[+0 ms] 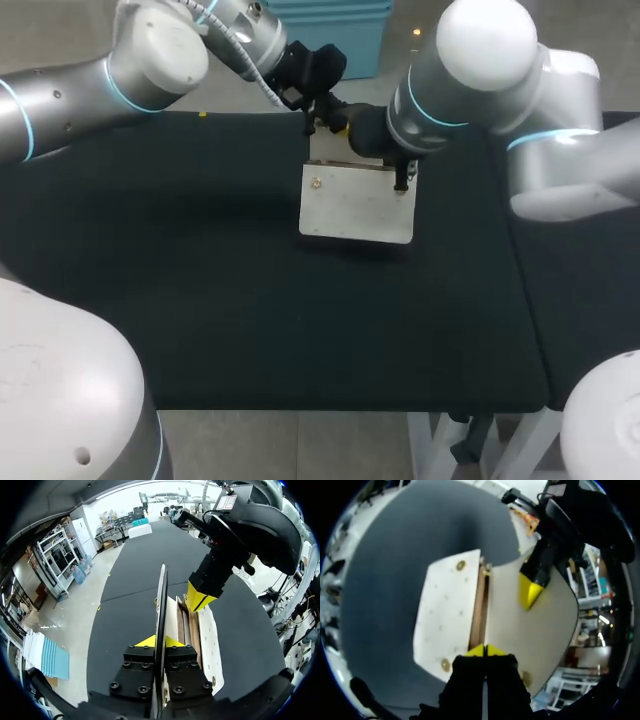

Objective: Pick up the bag, open it, inspect its contents, close it, and place it on the opposite side

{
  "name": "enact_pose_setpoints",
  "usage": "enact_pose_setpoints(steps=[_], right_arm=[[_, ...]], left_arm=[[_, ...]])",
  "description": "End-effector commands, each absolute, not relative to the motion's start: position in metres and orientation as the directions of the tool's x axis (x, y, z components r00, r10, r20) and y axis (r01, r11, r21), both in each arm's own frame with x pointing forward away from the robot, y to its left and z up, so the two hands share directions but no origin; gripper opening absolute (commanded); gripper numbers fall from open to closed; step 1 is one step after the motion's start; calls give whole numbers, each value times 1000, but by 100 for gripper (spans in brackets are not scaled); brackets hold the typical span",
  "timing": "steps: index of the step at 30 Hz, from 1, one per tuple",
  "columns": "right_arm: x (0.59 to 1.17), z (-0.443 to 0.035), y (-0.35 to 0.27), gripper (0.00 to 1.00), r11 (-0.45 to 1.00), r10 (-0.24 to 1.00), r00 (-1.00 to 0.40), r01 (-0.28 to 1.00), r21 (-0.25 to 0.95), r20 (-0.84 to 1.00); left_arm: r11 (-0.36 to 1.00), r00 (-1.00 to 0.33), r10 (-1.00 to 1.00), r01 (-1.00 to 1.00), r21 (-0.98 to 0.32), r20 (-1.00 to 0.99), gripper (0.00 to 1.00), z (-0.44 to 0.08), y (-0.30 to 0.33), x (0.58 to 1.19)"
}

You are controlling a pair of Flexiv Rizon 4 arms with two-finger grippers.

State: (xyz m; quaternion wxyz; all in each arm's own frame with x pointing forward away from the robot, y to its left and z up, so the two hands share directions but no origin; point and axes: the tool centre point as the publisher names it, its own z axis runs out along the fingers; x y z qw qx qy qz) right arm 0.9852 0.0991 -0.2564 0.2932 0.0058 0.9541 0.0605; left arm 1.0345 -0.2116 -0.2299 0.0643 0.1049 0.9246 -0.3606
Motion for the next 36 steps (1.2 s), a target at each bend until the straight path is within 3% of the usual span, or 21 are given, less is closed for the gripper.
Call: enact_pose_setpoints(steps=[1, 36], right_arm=[[993, -267, 105, 0, 995, 38, -823, -21, 97, -567], [970, -302, 100, 0, 996, 73, -841, 36, 79, -537]], left_arm=[[714, -968, 160, 250, -654, -195, 0, -227, -209, 1032], [703, -975, 109, 214, -678, -194, 0, -233, -210, 1028]])
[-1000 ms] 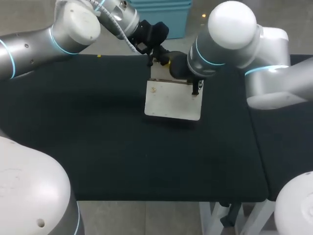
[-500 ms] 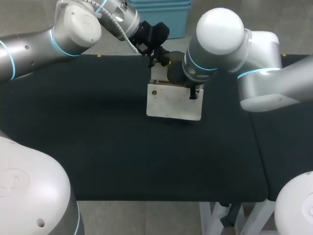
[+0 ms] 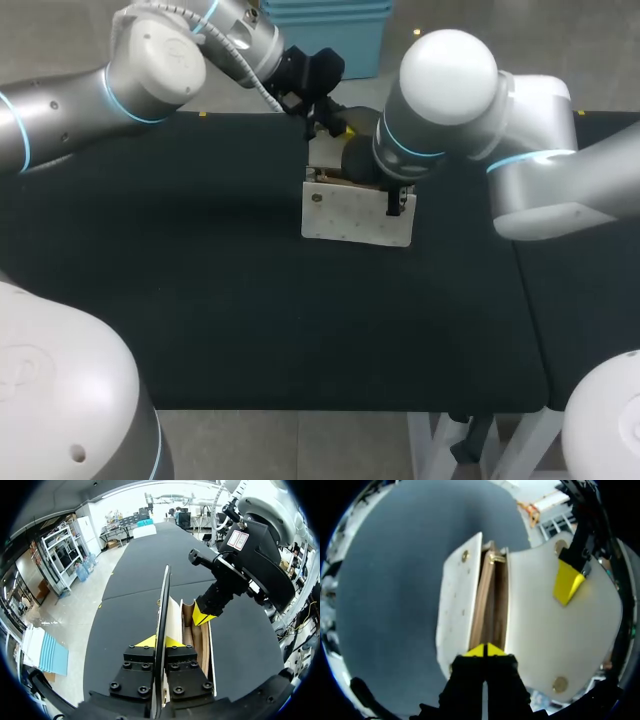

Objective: Pick up the bag, open it, inspect its contents, close it, and place it on the opposite side

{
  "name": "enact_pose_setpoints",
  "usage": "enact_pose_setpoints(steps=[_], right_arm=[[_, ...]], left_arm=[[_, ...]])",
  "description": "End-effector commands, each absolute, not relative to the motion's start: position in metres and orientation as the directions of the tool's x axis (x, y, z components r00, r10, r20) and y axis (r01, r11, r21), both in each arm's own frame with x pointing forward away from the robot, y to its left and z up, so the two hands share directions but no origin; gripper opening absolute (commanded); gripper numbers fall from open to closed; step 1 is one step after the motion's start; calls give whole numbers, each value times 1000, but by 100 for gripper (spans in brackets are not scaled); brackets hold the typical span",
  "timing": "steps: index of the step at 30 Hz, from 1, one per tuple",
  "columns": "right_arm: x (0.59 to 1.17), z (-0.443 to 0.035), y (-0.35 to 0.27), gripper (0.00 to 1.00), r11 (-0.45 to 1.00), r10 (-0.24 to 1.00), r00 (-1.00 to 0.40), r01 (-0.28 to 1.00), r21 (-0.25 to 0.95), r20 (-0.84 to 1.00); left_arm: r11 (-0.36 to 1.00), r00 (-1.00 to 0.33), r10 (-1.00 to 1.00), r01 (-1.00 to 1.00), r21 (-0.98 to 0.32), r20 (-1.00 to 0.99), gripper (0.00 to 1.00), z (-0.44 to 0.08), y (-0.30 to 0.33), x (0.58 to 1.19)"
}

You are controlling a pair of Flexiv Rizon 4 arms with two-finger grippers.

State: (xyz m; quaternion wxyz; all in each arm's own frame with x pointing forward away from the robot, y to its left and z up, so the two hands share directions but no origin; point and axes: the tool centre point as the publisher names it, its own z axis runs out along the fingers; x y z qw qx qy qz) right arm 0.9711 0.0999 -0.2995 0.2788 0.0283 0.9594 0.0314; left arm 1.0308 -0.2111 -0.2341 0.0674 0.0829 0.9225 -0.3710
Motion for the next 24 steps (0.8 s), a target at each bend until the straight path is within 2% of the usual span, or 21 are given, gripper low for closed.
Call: enact_pose_setpoints(steps=[1, 16, 24], right_arm=[[971, -302, 100, 0, 996, 73, -840, 35, 79, -537], [991, -300, 102, 0, 998, 62, -832, 37, 56, -551], [982, -304, 102, 0, 998, 63, -840, 40, 54, -540]], left_arm=[[703, -974, 112, 218, -677, -197, 0, -233, -210, 1027], [698, -966, 136, 253, -670, -222, 0, -230, -212, 1019], [703, -972, 96, 217, -677, -212, 0, -231, -210, 1024]])
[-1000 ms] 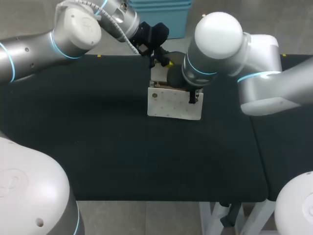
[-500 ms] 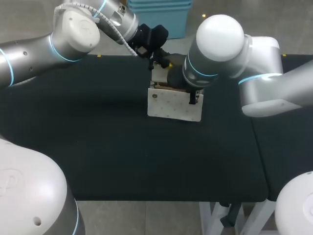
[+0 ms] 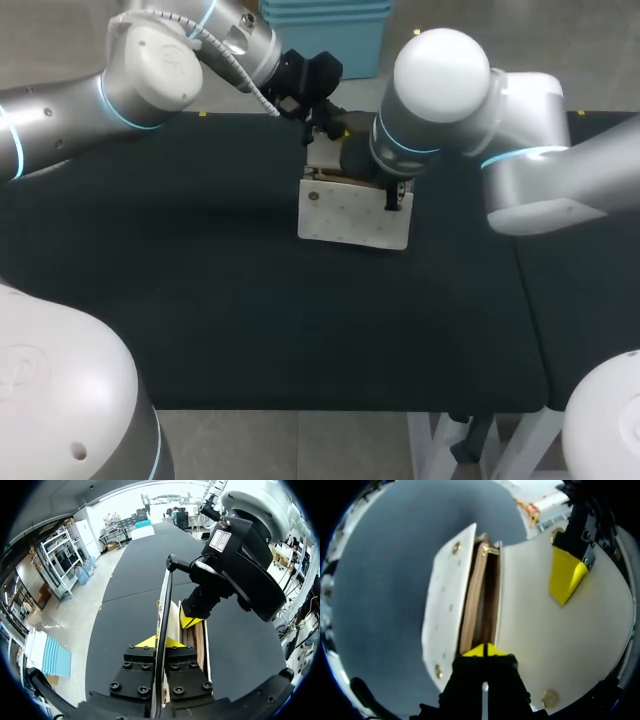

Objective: Pick up the bag, open it, inspect its contents, close it, and place it on the opposite side

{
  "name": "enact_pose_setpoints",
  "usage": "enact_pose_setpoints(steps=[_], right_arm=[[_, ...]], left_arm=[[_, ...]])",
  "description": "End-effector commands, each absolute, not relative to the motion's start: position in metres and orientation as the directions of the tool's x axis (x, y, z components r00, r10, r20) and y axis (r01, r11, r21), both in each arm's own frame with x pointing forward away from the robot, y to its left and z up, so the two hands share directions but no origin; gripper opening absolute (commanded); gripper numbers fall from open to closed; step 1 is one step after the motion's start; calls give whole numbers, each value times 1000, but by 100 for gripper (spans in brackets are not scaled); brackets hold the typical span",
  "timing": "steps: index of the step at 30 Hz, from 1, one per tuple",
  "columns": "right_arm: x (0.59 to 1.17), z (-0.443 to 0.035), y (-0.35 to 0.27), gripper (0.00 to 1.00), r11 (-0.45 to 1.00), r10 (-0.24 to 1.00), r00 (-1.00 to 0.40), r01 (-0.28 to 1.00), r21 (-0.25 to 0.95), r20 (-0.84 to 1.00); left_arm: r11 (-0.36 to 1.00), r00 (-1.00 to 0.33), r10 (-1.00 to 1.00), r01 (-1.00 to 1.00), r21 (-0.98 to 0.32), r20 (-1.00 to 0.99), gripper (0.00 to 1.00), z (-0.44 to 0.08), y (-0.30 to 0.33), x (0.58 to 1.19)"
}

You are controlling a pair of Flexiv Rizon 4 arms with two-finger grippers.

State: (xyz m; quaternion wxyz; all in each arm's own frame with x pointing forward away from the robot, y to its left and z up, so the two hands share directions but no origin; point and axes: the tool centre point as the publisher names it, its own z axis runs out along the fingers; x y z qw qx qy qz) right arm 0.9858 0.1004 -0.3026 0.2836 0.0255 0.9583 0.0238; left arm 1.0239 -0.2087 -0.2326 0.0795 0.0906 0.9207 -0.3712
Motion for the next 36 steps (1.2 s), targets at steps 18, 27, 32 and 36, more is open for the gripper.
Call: enact_pose_setpoints(steps=[18, 27, 32, 36], right_arm=[[971, -322, 109, 0, 998, 67, -889, 51, 48, -454], [974, -332, 108, 0, 997, 78, -919, 71, 32, -387], [975, -336, 106, 56, 996, 85, -928, 79, 32, -363], [974, -339, 106, 100, 996, 88, -935, 83, 31, -342]], left_arm=[[666, -985, 40, 150, -731, -166, 0, -235, -205, 1025], [647, -987, 68, 157, -747, -148, 0, -236, -201, 1020], [642, -986, 77, 161, -749, -146, 0, -237, -200, 1019], [638, -986, 81, 165, -752, -148, 0, -237, -199, 1019]])
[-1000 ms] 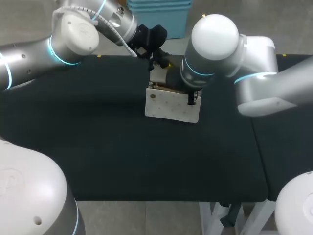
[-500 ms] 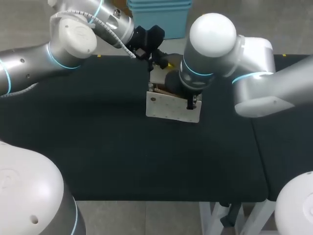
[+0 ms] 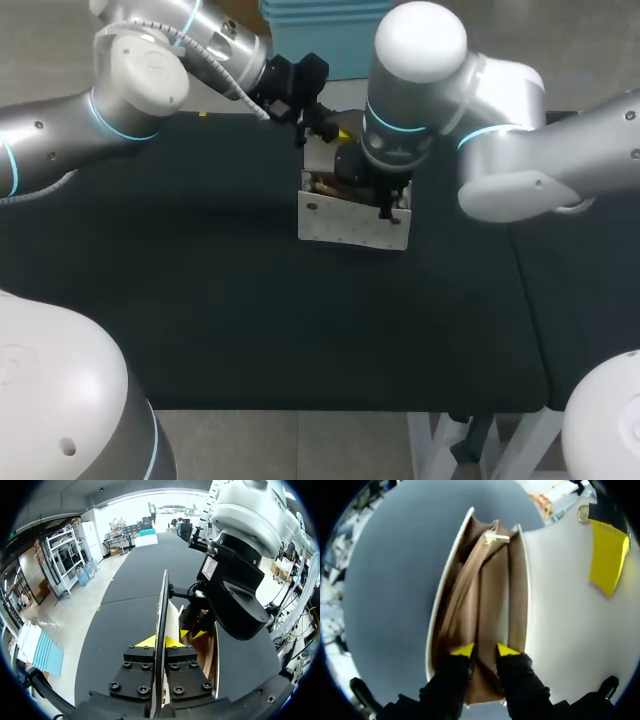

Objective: Pick up the bag, open it, inspect its contents, close it, and place it on the opposite side

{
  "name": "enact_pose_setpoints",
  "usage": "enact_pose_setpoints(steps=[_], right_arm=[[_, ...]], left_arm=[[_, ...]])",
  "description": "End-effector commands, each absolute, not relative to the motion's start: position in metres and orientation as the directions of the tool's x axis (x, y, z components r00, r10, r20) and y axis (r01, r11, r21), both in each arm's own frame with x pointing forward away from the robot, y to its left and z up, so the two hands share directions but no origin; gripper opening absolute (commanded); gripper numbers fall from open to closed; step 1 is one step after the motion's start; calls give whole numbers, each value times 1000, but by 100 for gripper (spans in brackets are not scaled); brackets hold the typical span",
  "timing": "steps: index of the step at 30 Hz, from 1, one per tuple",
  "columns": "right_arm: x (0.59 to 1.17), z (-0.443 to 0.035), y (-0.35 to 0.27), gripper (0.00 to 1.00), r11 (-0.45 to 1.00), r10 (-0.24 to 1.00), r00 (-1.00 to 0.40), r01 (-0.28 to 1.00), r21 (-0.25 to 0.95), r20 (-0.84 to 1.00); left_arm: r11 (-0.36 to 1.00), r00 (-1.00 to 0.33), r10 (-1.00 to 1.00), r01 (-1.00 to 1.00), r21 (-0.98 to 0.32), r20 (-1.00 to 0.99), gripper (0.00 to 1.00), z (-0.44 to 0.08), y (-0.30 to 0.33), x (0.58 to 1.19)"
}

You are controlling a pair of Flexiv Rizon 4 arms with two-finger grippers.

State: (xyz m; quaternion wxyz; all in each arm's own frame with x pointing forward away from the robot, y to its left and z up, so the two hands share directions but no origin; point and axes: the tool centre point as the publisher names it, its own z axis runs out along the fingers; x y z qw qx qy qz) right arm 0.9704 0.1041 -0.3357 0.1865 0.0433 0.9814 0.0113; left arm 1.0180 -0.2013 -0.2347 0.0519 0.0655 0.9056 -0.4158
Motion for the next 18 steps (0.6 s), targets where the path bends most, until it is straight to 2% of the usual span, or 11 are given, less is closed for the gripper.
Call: enact_pose_setpoints(steps=[1, 18], right_arm=[[974, -340, 106, 100, 996, 89, -937, 84, 30, -338], [973, -344, 104, 100, 995, 96, -944, 90, 33, -316]], left_arm=[[638, -985, 82, 167, -752, -148, 0, -237, -199, 1019], [635, -983, 99, 181, -752, -153, 0, -239, -199, 1018]])
